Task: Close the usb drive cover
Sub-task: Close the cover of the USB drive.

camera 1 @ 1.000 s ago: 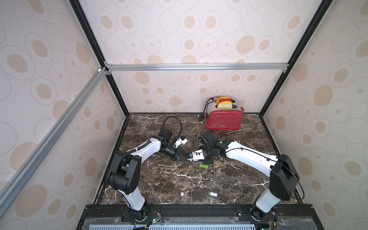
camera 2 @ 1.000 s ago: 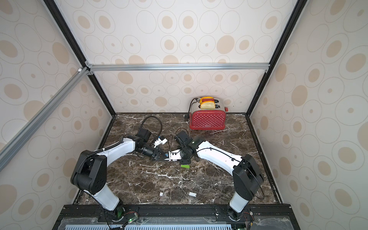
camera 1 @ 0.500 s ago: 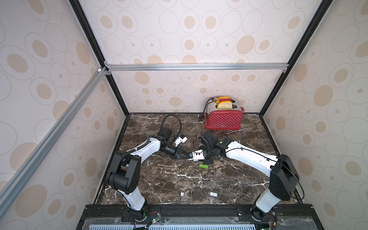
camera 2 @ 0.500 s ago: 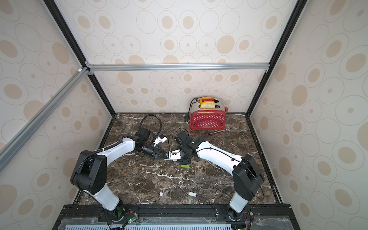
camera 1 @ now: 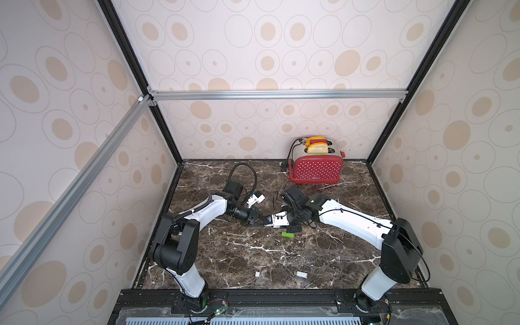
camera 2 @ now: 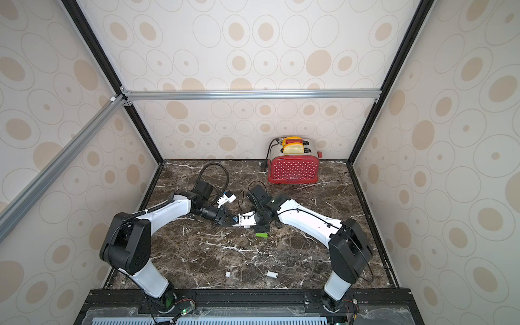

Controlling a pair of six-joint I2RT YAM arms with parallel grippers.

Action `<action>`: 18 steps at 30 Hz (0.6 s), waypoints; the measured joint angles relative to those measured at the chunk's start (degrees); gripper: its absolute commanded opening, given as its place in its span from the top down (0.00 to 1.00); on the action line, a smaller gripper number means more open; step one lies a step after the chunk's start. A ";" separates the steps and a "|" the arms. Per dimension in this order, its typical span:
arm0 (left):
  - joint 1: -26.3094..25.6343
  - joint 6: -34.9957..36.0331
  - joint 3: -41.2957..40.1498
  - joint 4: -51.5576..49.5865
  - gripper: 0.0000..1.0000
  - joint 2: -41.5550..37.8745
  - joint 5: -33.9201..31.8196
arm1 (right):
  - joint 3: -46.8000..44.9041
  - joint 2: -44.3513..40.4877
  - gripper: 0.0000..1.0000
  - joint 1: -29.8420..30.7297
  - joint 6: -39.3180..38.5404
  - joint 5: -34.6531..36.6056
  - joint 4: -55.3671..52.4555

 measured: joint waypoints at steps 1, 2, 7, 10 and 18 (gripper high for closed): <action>-0.07 -0.11 -0.20 0.00 1.00 0.00 -0.02 | 0.00 0.00 1.00 0.00 0.07 0.00 0.02; -0.15 -0.20 -0.31 0.00 1.00 0.00 -0.02 | 0.00 0.00 1.00 0.00 0.13 -0.04 0.04; -0.81 -0.39 -0.37 0.04 1.00 0.02 -0.04 | 0.02 0.00 1.00 0.00 0.37 -0.17 0.02; -0.98 -1.05 -0.59 1.14 1.00 0.00 -0.04 | 0.04 0.00 1.00 0.00 0.44 -0.17 0.00; -1.46 -3.37 -1.51 4.83 1.00 0.00 -0.07 | 0.61 0.00 1.00 0.00 1.95 -0.57 -0.22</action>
